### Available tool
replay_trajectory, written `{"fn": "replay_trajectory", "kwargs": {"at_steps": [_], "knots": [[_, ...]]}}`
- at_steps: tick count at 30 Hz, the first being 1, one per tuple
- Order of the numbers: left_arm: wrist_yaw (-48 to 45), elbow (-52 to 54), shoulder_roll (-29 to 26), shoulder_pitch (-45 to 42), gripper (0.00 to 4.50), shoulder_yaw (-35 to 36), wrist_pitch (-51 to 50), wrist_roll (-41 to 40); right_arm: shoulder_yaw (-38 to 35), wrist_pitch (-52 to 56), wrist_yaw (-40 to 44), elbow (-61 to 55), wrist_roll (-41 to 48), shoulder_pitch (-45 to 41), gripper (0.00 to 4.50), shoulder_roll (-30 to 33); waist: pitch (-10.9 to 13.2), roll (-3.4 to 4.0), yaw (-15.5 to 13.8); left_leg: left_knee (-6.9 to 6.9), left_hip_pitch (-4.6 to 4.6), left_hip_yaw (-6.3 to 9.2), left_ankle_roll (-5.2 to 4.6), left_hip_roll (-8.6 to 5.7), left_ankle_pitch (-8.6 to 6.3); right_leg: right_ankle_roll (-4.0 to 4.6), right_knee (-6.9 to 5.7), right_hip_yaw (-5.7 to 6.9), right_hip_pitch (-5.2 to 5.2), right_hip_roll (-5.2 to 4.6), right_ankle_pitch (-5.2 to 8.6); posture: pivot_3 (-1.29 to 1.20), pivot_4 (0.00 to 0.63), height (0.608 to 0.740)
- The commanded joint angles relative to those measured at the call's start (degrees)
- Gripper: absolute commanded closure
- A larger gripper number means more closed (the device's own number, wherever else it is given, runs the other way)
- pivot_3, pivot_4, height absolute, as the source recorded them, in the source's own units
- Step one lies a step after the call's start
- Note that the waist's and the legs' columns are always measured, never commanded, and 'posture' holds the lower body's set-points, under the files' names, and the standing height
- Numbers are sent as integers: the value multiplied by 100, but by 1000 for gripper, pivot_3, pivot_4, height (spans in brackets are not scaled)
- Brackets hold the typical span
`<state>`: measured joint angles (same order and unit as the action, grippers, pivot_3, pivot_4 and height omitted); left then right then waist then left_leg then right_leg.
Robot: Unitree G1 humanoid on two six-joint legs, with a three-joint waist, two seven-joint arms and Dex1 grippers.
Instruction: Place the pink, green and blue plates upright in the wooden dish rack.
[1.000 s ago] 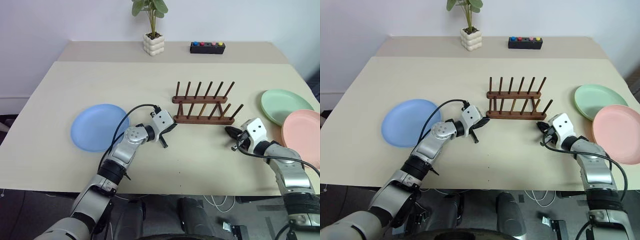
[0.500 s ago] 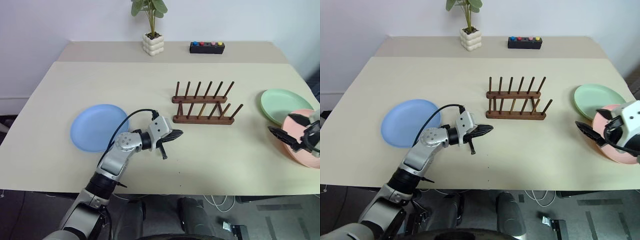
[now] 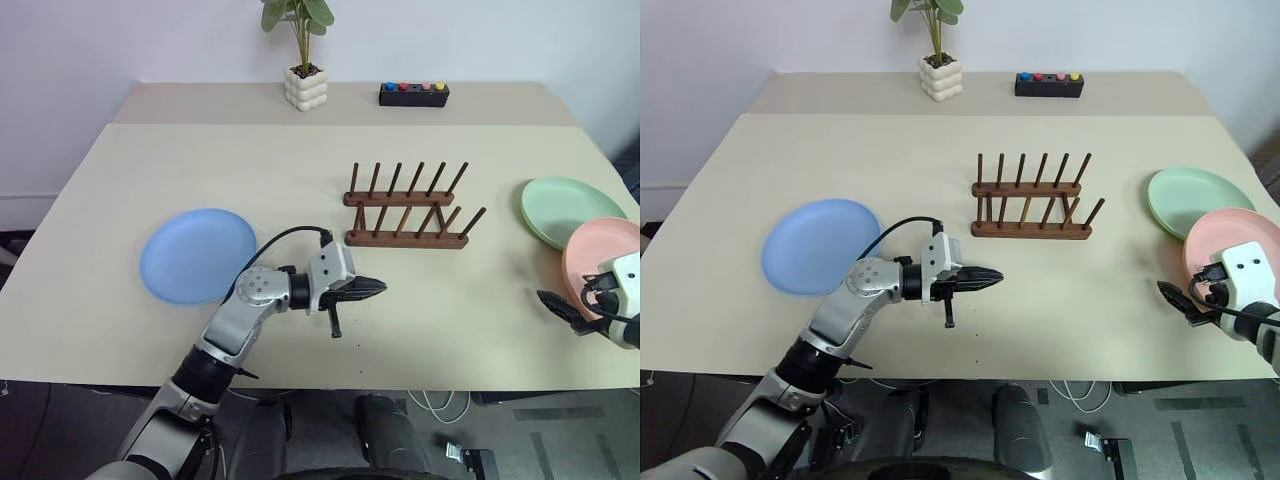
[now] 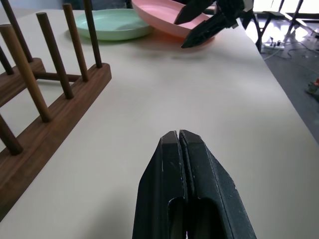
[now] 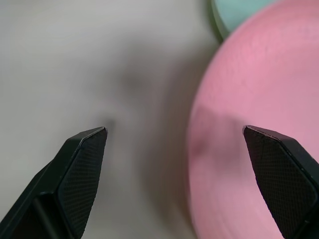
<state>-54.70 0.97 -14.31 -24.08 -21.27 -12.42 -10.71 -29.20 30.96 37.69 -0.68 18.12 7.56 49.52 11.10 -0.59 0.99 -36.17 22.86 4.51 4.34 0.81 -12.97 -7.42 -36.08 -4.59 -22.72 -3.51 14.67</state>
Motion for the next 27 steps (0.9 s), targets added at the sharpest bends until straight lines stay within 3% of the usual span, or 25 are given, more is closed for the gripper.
{"fn": "replay_trajectory", "kwargs": {"at_steps": [1,3,10,17,23,25,27], "knots": [[39,219,34,37,4500,-5,-23,-60,85,-95,-162,123,-203,-114,294,5,0,-1,1,0,0,0,0,0,0,0,0,0,0,0,0,0,150,730],[77,232,53,28,4500,-19,-37,-38,189,-199,-194,179,-320,-117,894,5,0,-1,1,-1,1,0,0,0,0,0,1,0,0,0,0,0,150,730],[120,259,68,27,4500,-30,-92,-41,222,-255,-163,45,-427,-39,4477,28,0,-5,-1,-1,1,0,0,0,0,0,1,0,0,0,0,0,150,730],[78,204,90,-15,4500,-39,-74,-65,104,-361,-165,-319,-676,143,4477,212,0,-7,4,-2,2,0,0,0,0,0,3,0,0,0,1,0,150,730],[6,103,120,-67,4500,-25,-27,-70,-304,-515,417,-1102,-437,292,4477,521,1,-5,9,-1,4,0,0,0,0,-1,3,0,-3,0,2,0,150,730],[-6,69,131,-81,4500,-20,-7,-57,-449,-773,580,-1333,-336,146,4477,554,1,-5,7,0,5,0,0,0,0,-4,3,0,-4,0,3,0,150,730],[-9,23,154,-98,4500,-29,22,-38,-452,-1067,434,-1433,-58,-720,4477,506,3,-2,38,-1,5,0,0,0,0,-7,3,0,-4,0,5,0,150,730]]}}
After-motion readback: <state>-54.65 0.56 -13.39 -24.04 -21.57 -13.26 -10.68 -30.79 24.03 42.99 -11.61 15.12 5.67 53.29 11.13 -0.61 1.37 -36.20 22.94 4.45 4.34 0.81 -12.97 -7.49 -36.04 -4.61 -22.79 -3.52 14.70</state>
